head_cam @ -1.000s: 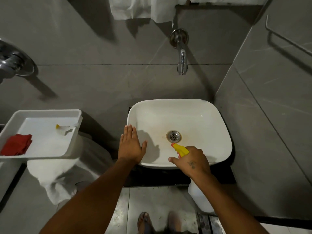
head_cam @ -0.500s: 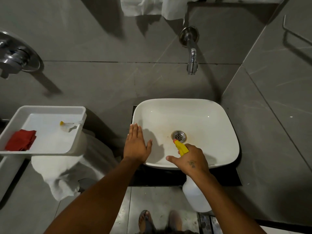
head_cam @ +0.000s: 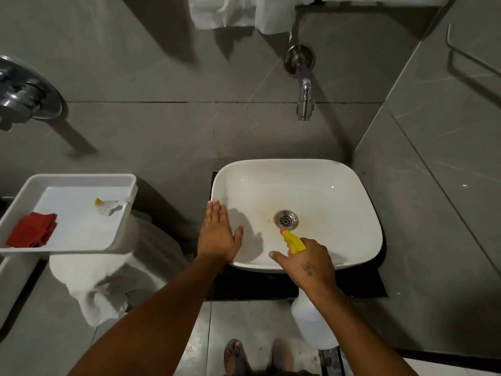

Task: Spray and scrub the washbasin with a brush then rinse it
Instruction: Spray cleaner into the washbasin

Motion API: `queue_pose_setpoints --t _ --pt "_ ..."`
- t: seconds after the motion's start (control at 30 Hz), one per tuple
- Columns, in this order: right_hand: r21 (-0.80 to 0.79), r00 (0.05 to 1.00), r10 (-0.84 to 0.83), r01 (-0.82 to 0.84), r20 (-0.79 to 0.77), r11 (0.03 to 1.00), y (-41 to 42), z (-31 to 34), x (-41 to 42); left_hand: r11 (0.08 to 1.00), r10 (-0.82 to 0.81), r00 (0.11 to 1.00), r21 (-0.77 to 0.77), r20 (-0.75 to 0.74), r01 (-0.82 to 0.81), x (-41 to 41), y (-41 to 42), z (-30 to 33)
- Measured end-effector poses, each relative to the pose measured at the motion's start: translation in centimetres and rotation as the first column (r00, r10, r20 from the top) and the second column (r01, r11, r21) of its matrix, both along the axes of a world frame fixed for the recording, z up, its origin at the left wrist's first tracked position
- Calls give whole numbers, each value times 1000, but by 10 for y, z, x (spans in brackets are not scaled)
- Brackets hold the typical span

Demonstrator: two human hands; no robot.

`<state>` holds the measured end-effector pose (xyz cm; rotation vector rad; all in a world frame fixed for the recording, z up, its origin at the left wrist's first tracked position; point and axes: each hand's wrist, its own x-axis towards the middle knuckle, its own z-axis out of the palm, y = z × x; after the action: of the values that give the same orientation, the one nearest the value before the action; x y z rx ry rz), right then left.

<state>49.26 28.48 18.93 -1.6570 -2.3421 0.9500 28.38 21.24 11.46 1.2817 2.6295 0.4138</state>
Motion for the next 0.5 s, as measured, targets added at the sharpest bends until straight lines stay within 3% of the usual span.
queue_pose_setpoints --t 0.2,0.5 --pt "-11 985 -116 116 -125 993 -12 -2 4 1000 2 1000 -7 1 -2 0 0 -1" --pt "-26 977 -155 153 -147 988 -22 0 19 1000 2 1000 -15 -14 -2 -1 0 -3"
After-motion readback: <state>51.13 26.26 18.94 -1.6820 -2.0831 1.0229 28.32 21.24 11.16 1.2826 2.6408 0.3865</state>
